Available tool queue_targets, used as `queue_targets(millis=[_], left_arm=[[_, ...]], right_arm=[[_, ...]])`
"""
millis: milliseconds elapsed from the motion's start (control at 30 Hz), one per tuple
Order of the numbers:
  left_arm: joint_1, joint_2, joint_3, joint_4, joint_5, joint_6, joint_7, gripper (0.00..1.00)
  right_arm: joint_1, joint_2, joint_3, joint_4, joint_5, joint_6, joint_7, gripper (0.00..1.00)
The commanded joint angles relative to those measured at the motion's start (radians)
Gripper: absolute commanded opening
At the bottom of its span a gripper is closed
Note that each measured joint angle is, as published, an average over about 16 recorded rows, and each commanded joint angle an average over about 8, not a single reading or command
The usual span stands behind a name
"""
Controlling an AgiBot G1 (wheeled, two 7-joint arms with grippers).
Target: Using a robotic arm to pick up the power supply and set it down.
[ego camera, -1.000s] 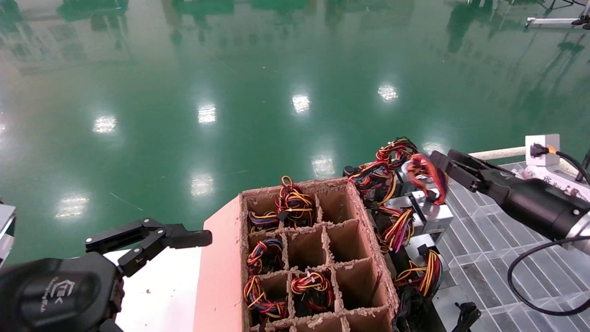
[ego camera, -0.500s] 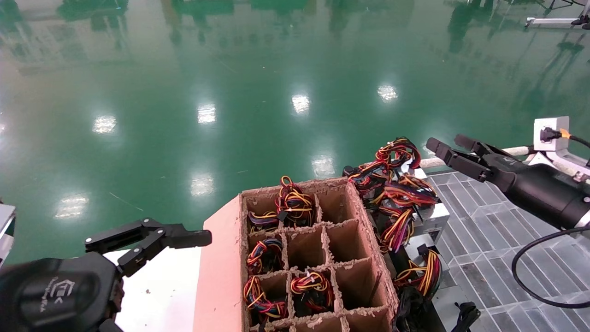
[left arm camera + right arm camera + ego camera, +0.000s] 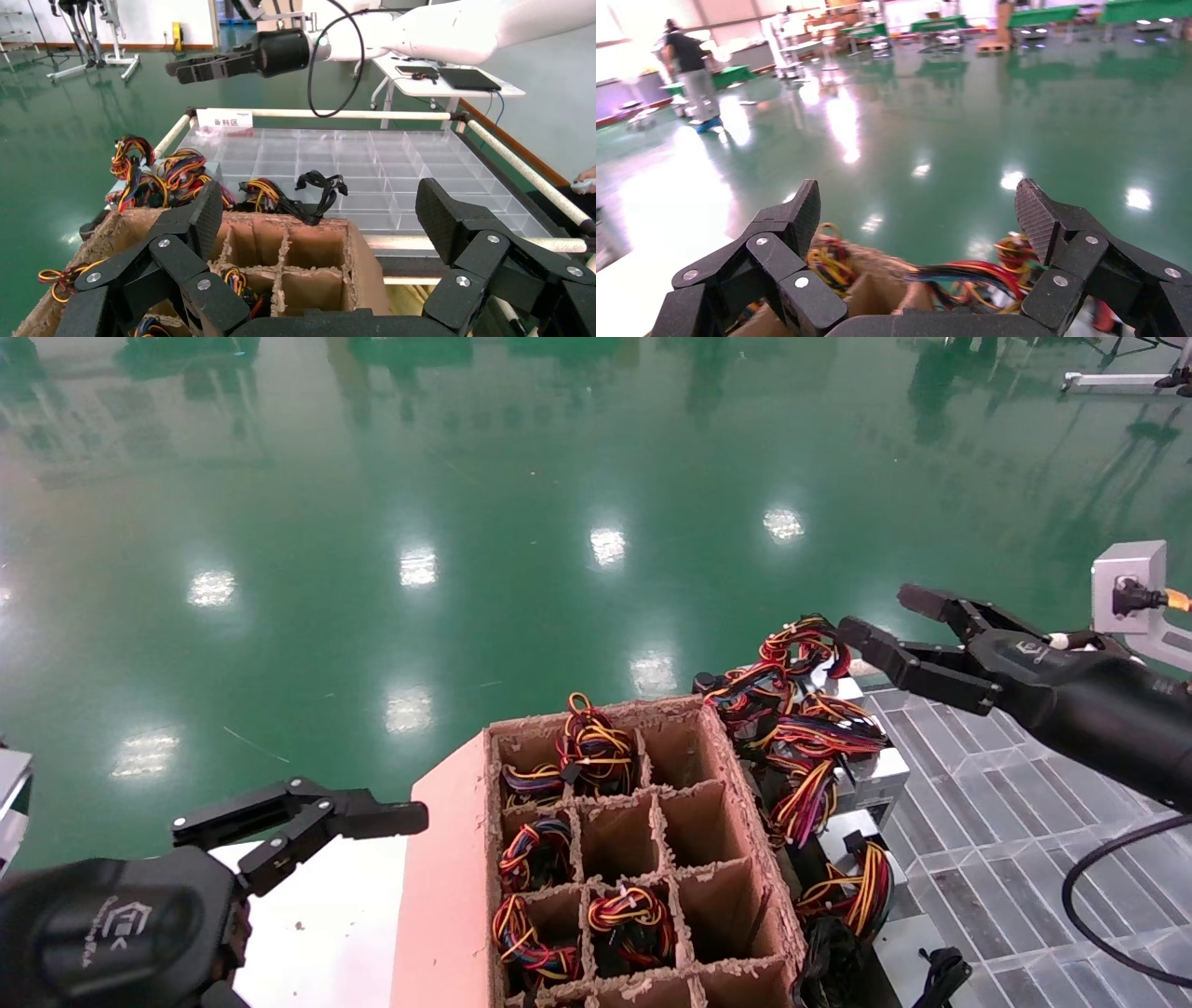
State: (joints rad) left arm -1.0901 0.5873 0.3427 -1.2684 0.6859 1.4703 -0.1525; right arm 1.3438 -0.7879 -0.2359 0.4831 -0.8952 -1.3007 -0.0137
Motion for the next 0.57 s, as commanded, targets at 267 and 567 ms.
queue_targets(millis=[267,567], left_arm=[[0.000,0.000,0.000,0.000,0.000,0.000,0.000,1.00],[0.000,0.000,0.000,0.000,0.000,0.000,0.000,1.00]], right_arm=[[-0.064,0.042,-0.010,0.191,0.039,-0.047,0.048,1.00],[-0.117,0.077,-0.019,0.349,0.072,-0.085,0.088,1.00]])
